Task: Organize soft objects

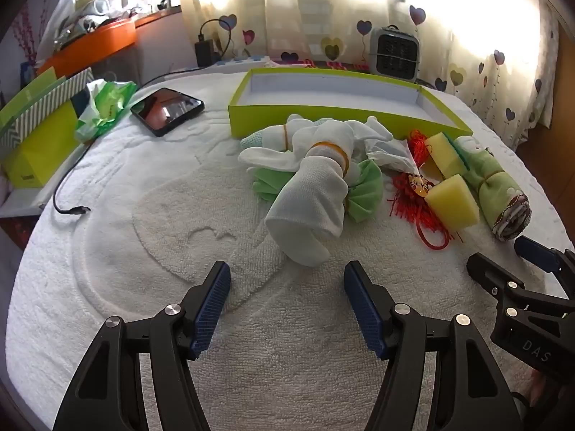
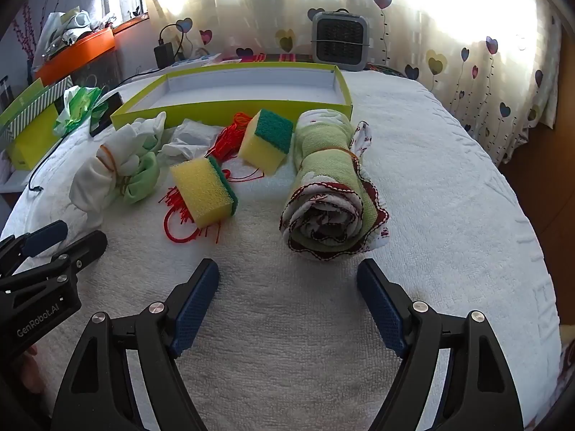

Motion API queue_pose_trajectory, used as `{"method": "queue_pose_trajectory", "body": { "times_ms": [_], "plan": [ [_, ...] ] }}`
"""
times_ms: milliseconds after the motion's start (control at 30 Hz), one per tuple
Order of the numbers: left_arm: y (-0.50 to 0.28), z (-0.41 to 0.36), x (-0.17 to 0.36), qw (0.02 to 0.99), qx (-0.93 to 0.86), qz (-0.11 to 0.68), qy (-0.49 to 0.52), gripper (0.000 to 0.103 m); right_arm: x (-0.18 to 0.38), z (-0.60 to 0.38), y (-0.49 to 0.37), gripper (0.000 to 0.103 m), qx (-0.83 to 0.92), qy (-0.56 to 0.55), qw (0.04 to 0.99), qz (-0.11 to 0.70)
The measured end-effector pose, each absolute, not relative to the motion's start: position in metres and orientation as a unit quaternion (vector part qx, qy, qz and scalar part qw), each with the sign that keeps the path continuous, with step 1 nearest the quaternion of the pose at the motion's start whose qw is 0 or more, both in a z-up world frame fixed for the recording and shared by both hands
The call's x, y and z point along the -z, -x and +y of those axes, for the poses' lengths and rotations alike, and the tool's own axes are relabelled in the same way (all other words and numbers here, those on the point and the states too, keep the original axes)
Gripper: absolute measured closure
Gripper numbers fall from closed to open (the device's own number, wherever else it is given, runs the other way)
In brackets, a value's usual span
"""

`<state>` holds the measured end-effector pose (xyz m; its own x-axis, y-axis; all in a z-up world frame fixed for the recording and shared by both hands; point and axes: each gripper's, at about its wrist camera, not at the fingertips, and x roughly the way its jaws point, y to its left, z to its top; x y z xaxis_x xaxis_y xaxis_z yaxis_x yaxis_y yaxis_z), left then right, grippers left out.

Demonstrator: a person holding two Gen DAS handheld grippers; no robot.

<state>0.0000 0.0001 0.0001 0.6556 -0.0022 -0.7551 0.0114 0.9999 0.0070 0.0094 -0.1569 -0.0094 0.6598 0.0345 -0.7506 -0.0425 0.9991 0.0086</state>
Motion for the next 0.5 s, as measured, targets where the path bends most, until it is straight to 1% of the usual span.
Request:
{"method": "queue_pose_trajectory", "body": {
  "times_ms": [500],
  "plan": [
    [0.0001, -0.0001, -0.0001, 0.910, 0.002, 0.414, -0.006, 0.038, 0.0093, -0.1571, -0.0094, 0.023, -0.021, 0.004, 0.911, 0.412]
  ]
}}
